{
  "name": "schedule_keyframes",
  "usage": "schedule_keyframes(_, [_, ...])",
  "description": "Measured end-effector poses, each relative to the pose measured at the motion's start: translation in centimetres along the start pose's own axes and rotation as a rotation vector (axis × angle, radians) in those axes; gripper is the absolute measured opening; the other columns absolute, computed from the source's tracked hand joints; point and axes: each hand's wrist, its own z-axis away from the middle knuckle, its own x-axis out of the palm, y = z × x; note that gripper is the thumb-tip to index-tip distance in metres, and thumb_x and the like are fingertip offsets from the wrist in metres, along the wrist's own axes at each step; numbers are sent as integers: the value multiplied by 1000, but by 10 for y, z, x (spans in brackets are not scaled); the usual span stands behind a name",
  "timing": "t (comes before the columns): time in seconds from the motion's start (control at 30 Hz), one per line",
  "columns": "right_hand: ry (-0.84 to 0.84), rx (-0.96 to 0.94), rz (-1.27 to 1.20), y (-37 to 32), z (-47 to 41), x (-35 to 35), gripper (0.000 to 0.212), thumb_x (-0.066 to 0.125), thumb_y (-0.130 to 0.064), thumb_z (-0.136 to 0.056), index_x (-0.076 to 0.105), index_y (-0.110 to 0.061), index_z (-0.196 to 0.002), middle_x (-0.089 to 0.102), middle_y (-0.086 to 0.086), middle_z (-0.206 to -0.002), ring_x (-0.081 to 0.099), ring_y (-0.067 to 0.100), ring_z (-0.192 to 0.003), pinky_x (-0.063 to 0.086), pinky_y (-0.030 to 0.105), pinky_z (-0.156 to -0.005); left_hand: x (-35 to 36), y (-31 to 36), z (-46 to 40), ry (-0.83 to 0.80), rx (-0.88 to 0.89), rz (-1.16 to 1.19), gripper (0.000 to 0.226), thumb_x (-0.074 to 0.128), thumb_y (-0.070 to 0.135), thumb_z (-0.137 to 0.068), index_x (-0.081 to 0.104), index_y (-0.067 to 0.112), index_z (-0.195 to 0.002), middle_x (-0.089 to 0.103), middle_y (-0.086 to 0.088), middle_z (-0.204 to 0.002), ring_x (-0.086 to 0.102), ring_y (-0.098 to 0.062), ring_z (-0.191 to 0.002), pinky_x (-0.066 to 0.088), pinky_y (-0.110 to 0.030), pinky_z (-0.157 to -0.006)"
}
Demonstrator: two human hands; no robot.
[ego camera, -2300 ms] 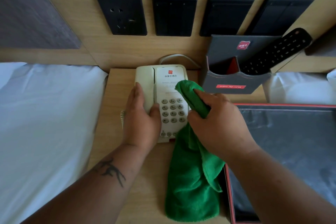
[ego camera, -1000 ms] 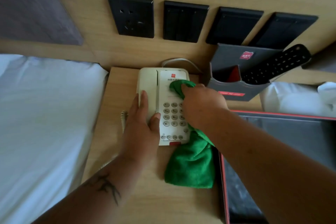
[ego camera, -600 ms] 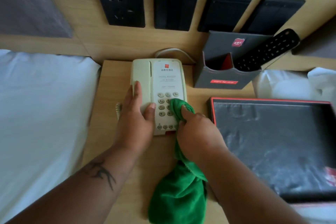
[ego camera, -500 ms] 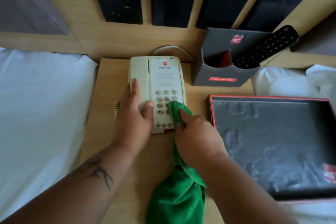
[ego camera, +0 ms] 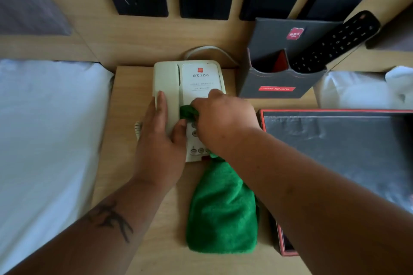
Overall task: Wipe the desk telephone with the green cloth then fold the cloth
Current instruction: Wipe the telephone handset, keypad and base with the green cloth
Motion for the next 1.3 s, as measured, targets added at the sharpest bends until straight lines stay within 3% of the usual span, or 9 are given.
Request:
schedule_keyframes(0.3, [-12,113,-11,16,2,-7,30,51,-26,-93,59,-31,-122,45,2,-91,50,23,-76,41,33,-58,-4,3,1,-33,6,-4,71,53,31,-98,16,22,-158,21,-3,-166,22,-17,-151,22,-28,-116])
schedule_keyframes(0.53, [15,37,37,0,-21,-6,30,53,-22,-90,60,-27,-119,47,2,-97,51,25,-80,37,33,-59,-4,5,-1,-49,-21,-12,70,51,32,-99,14,25,-158,20,-3,-166,21,-18,-151,23,-45,-123])
schedule_keyframes(0.73, [-25,183,102,23,-21,-23,24,55,-19,-88,63,-23,-110,48,-1,-78,49,20,-70,38,34,-55,-7,7,0,-56,-42,-18,71,53,32,-98,14,28,-158,21,0,-166,22,-15,-151,24,-41,-122])
schedule_keyframes(0.9, [-27,5,99,8,-27,-16,34,56,-22,-89,61,-28,-122,54,3,-103,51,25,-83,39,35,-60,-6,7,0,-56,-46,-5,71,52,33,-98,13,28,-158,20,0,-166,21,-16,-151,24,-43,-122])
schedule_keyframes(1.0, [-43,-36,96,12,-26,-12,36,54,-23,-90,59,-32,-125,48,1,-99,48,23,-82,38,35,-59,-5,6,-1,-45,-35,-3,71,53,33,-98,15,26,-158,22,-1,-166,23,-16,-151,26,-44,-122])
schedule_keyframes(1.13, [-71,-30,147,24,-20,-15,36,53,-24,-92,57,-31,-127,47,0,-98,49,22,-81,37,36,-58,-4,4,-1,-63,-40,-12,72,52,34,-98,12,29,-158,21,3,-166,24,-15,-150,27,-28,-114])
schedule_keyframes(1.3, [-82,46,68,16,-23,-17,29,56,-23,-88,63,-28,-117,53,0,-94,52,22,-79,39,34,-58,-5,4,-1,-71,-39,1,72,53,35,-97,13,30,-158,19,2,-166,22,-15,-151,24,-29,-118])
